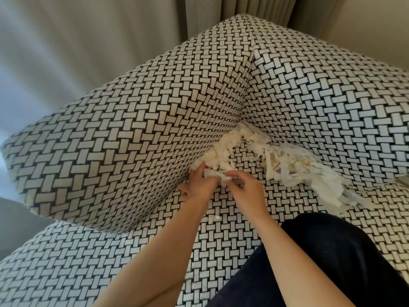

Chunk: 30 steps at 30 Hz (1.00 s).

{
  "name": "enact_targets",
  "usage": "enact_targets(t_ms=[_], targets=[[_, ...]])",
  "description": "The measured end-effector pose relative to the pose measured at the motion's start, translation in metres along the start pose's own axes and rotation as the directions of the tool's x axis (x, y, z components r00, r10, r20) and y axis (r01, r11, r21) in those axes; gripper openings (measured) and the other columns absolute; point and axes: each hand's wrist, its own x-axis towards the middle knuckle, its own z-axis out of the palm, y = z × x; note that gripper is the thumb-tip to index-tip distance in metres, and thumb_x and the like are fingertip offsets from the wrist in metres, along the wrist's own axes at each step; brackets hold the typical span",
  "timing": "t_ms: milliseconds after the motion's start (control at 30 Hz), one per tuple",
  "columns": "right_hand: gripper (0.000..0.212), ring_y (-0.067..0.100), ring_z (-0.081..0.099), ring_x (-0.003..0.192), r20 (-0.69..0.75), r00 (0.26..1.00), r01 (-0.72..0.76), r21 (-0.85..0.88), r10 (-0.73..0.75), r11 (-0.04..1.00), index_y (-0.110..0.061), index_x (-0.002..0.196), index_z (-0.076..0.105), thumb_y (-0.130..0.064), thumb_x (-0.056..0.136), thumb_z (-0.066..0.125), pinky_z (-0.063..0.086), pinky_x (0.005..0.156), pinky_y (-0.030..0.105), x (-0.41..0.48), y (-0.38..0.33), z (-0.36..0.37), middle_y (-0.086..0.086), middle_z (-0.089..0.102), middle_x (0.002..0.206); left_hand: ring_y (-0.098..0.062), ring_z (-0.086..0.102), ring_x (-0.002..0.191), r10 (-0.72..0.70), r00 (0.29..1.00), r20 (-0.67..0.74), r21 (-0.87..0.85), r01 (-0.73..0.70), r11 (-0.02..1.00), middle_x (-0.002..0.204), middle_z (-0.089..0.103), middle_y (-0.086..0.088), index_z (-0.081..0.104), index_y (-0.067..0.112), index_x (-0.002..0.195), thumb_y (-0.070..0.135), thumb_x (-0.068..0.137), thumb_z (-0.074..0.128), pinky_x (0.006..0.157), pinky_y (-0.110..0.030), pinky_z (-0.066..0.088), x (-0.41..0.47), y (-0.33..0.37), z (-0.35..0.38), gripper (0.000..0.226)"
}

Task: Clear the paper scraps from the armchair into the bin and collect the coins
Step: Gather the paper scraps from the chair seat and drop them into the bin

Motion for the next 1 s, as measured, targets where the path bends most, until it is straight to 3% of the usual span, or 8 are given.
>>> enact_targets(t_ms=[100,267,433,600,700,767,867,1000], targets=[[0.020,0.007,0.059,0.094,-0.001,1.000,-0.003,0.006,0.003,1.000,-0.016,0.105,0.068,-0.010,0.087,0.062,0.041,0.078,0.007,-0.001,-0.001,-0.001,-0.007,0.064,0.102,-0.026,0.019,0.129,0.021,0.998,-0.055,0.074,-0.017,0.997,0.135,0.033,0.019,0.045,0.051,0.128,0.033,0.075,0.061,0.107,-0.045,0.017,-0.002,-0.001,0.002,0.058],[0.020,-0.002,0.058,0.090,-0.013,1.000,0.007,0.041,-0.006,0.999,-0.017,0.104,0.068,-0.008,0.087,0.061,0.042,0.074,0.004,-0.002,-0.004,-0.004,-0.006,0.065,0.102,-0.030,0.022,0.130,0.086,0.996,-0.029,0.160,-0.080,0.984,0.147,0.029,0.012,0.042,0.046,0.134,0.035,0.080,0.058,0.108,-0.049,0.015,-0.005,-0.004,0.002,0.057],[0.021,-0.004,0.058,0.090,-0.034,0.999,0.017,0.058,-0.015,0.998,-0.017,0.103,0.068,-0.005,0.087,0.060,0.043,0.073,0.003,-0.004,-0.004,-0.004,-0.005,0.066,0.104,-0.023,0.033,0.132,0.128,0.992,-0.004,0.046,-0.128,0.991,0.143,0.036,0.014,0.047,0.046,0.128,0.053,0.061,0.057,0.110,-0.053,0.025,-0.002,-0.006,0.001,0.068],[0.018,-0.003,0.059,0.087,-0.089,0.996,0.034,0.065,-0.028,0.997,-0.015,0.101,0.068,-0.005,0.087,0.061,0.043,0.070,0.002,-0.003,-0.005,-0.008,-0.004,0.066,0.101,-0.012,0.042,0.125,0.243,0.969,0.039,-0.091,-0.239,0.967,0.134,0.044,0.007,0.054,0.026,0.129,0.022,0.085,0.064,0.110,-0.036,0.033,-0.008,0.001,-0.004,0.046],[0.017,0.000,0.060,0.087,-0.130,0.991,0.048,0.071,-0.038,0.996,-0.018,0.097,0.068,-0.006,0.086,0.061,0.046,0.073,0.009,-0.004,-0.006,-0.009,-0.006,0.066,0.098,-0.006,0.047,0.114,0.231,0.972,0.040,-0.167,-0.222,0.961,0.127,0.048,0.006,0.057,0.020,0.128,0.014,0.087,0.062,0.098,-0.022,0.036,-0.017,0.004,-0.007,0.041],[0.016,0.004,0.061,0.088,-0.163,0.985,0.064,0.070,-0.052,0.995,-0.019,0.095,0.067,-0.007,0.086,0.062,0.049,0.076,0.016,-0.005,-0.006,-0.010,-0.007,0.066,0.096,-0.007,0.048,0.114,0.231,0.972,0.033,-0.190,-0.221,0.957,0.125,0.049,0.005,0.059,0.019,0.126,0.010,0.088,0.060,0.095,-0.020,0.036,-0.024,0.001,-0.010,0.038],[0.014,0.002,0.059,0.086,-0.202,0.976,0.102,0.074,-0.085,0.992,-0.018,0.093,0.066,-0.007,0.085,0.063,0.047,0.076,0.015,-0.007,-0.009,-0.011,-0.009,0.065,0.093,-0.007,0.049,0.116,0.264,0.964,0.041,-0.167,-0.254,0.953,0.125,0.052,0.006,0.061,0.024,0.123,0.012,0.089,0.059,0.096,-0.019,0.037,-0.032,-0.004,-0.014,0.035],[0.014,0.006,0.060,0.083,-0.221,0.969,0.128,0.079,-0.108,0.989,-0.017,0.087,0.062,-0.004,0.083,0.064,0.048,0.074,0.014,-0.010,-0.012,-0.013,-0.006,0.064,0.089,0.005,0.051,0.104,0.298,0.947,0.120,-0.166,-0.276,0.947,0.119,0.056,0.011,0.065,0.029,0.113,0.012,0.089,0.061,0.075,-0.007,0.042,-0.044,-0.011,-0.020,0.030]])
